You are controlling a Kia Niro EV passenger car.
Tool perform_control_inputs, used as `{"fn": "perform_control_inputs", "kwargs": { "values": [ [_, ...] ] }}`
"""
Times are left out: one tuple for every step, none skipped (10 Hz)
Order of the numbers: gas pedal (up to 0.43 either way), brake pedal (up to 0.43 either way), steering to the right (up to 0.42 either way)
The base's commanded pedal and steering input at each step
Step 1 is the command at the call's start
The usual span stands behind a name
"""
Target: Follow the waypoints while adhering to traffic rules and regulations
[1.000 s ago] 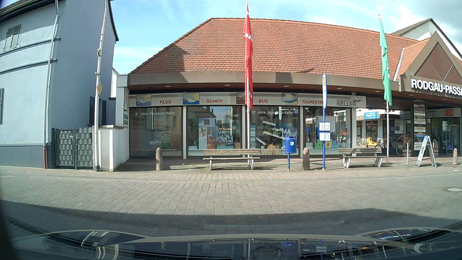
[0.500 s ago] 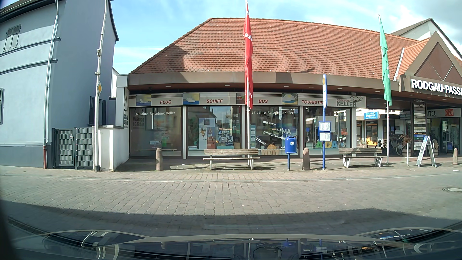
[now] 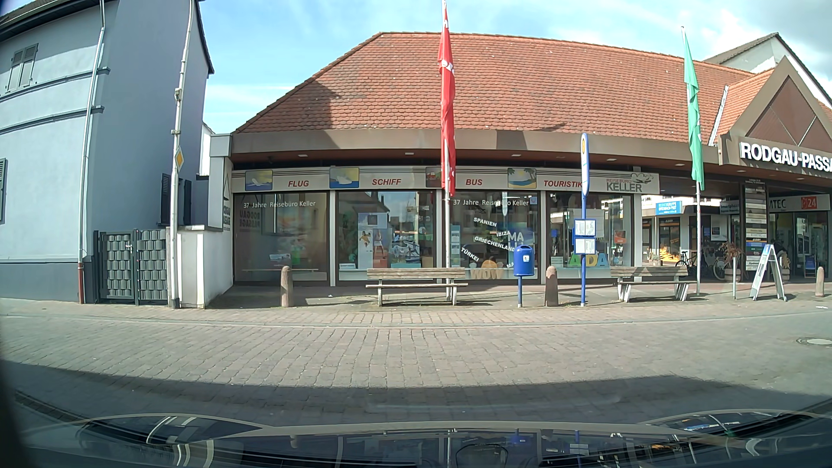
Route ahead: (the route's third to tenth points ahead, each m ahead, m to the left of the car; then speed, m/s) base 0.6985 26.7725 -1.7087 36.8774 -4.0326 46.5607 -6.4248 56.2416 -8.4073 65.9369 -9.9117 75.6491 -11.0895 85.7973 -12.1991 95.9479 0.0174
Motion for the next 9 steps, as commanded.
{"fn": "perform_control_inputs", "kwargs": {
  "values": [
    [0.0,0.085,-0.323],
    [0.0,0.085,-0.323],
    [0.0,0.085,-0.323],
    [0.0,0.085,-0.323],
    [0.0,0.085,-0.323],
    [0.0,0.085,-0.323],
    [0.0,0.085,-0.323],
    [0.0,0.085,-0.323],
    [0.0,0.085,-0.323]
  ]
}}
